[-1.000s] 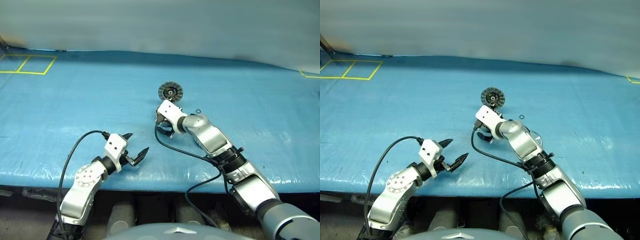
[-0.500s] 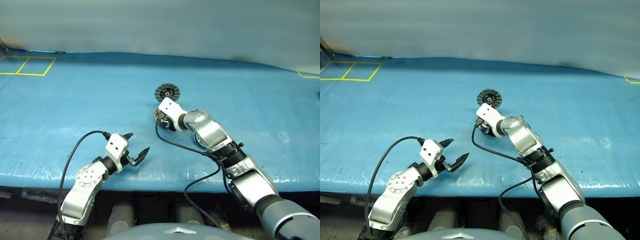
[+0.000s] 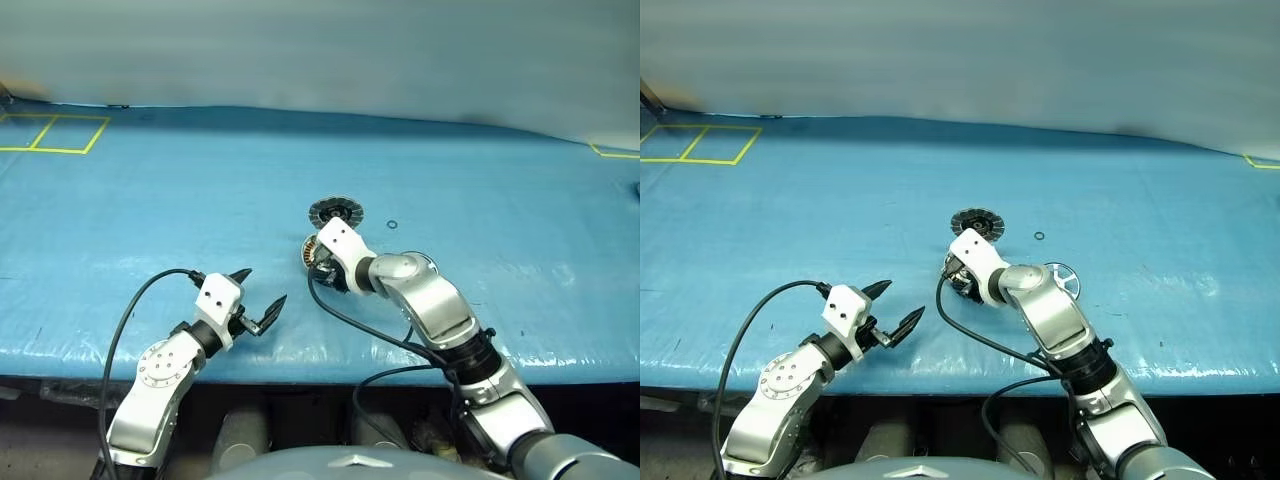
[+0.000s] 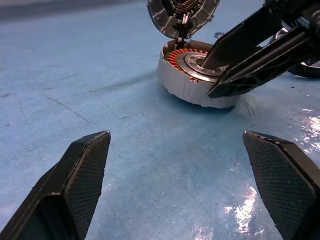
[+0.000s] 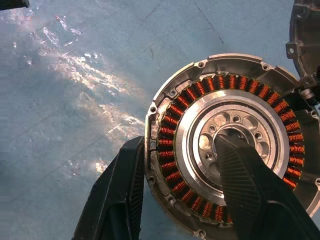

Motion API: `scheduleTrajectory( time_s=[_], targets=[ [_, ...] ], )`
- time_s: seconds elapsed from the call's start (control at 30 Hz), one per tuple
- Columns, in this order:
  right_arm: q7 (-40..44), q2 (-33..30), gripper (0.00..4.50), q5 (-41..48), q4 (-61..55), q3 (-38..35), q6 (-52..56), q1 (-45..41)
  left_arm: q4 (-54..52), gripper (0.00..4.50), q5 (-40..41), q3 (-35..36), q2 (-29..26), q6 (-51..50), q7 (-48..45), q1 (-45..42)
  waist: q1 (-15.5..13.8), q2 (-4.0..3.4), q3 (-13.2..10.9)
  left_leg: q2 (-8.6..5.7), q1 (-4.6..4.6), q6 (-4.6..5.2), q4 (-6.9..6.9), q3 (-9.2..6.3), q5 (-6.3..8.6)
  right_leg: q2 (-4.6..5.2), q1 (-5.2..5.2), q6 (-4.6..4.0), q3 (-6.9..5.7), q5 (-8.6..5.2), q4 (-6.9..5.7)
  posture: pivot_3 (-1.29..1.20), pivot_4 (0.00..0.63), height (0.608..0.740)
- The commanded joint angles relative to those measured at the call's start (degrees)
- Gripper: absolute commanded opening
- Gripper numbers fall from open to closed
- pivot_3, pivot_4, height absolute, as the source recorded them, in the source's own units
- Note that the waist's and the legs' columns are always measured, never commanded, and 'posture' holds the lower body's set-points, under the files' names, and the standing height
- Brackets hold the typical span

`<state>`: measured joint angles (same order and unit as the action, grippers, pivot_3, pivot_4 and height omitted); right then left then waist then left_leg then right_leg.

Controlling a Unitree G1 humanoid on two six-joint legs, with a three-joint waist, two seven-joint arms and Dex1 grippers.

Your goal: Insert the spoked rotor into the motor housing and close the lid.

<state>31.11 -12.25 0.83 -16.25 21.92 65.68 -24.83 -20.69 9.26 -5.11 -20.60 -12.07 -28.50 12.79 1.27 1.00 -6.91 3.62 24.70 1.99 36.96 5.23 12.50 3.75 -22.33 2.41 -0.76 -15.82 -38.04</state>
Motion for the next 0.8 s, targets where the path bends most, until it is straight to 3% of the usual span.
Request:
scheduleTrajectory(
  time_s=[0.03,0.57,0.8],
  targets=[
    [-1.70,3.88,1.83,3.66,-0.98,0.05,7.82,3.36,-3.13,4.50,0.53,0.50,-0.30,0.75,-0.06,0.19,0.14,0.01,0.01,0.01,0.00,-0.02,0.01,0.00,0.01,0.00,0.00,0.00,0.00,0.00,0.00,0.00,0.150,0.740],
    [-7.52,11.28,1.83,5.75,-4.20,6.57,11.90,3.98,-1.29,4.50,-0.71,2.64,-1.22,6.80,-0.12,3.59,2.11,0.12,0.07,0.33,-0.08,-0.36,-0.53,-0.05,0.06,-0.29,-0.18,-0.51,0.06,-0.30,0.03,0.00,0.150,0.740],
    [-8.59,11.80,1.83,5.86,-4.30,7.34,10.85,3.86,-1.25,4.50,-0.52,2.52,-1.60,6.92,-0.71,3.67,2.29,0.12,0.07,0.42,-0.21,-0.48,-0.76,-0.05,-0.01,-0.51,-0.21,-0.30,-0.08,-0.20,0.01,0.00,0.150,0.740]
  ],
)
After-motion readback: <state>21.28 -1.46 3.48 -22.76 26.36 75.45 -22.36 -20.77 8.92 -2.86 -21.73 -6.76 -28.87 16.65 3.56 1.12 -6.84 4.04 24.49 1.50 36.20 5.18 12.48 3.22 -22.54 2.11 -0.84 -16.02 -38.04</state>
